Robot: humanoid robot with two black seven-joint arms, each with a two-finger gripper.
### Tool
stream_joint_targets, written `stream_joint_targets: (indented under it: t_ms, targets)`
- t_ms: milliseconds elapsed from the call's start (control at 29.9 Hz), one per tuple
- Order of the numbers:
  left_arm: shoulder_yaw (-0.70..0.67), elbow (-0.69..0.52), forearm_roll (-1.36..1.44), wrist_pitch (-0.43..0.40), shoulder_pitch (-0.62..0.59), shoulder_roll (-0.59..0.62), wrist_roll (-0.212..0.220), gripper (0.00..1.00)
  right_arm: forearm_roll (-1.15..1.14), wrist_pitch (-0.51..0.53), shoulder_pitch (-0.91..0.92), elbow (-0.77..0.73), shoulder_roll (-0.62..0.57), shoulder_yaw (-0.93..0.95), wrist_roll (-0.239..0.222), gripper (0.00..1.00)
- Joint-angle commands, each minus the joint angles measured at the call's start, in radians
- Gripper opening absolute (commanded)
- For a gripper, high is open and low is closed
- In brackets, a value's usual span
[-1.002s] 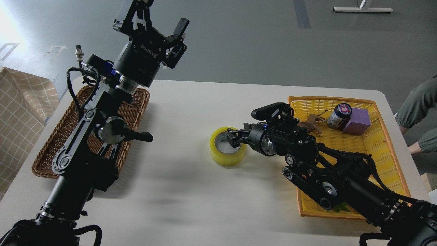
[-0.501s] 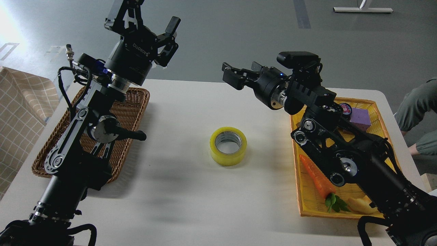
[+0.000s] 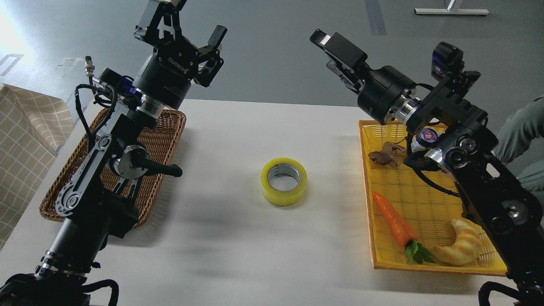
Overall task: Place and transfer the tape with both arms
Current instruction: 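Raise the right arm back up away from the table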
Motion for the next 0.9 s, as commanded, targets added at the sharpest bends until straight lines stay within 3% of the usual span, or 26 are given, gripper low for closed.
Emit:
stream_joint_targets:
  t_ms: [0,100,334,568,869]
  targets:
    - [0.001,0.000,0.000,-0.001,0.000,0.002,0.000,0.98,0.066,0.001,-0.008,0.001,-0.032,0.033,0.104,1.00]
    - [0.002,0.000,0.002,-0.001,0.002,0.004,0.002,0.98,0.112,0.012,-0.040,0.001,-0.029,0.094,0.145,1.00]
    - [0.005,0.000,0.005,0.000,0.015,0.001,0.012,0.98,0.365,0.168,-0.094,0.001,-0.027,0.241,0.153,1.00]
    - [0.016,-0.005,0.012,0.026,0.044,-0.018,0.011,0.98,0.467,0.171,-0.158,0.001,-0.026,0.376,0.156,1.00]
    - [0.048,-0.009,0.019,0.057,0.038,-0.007,0.006,0.98,0.485,0.171,-0.168,0.001,-0.012,0.397,0.156,1.00]
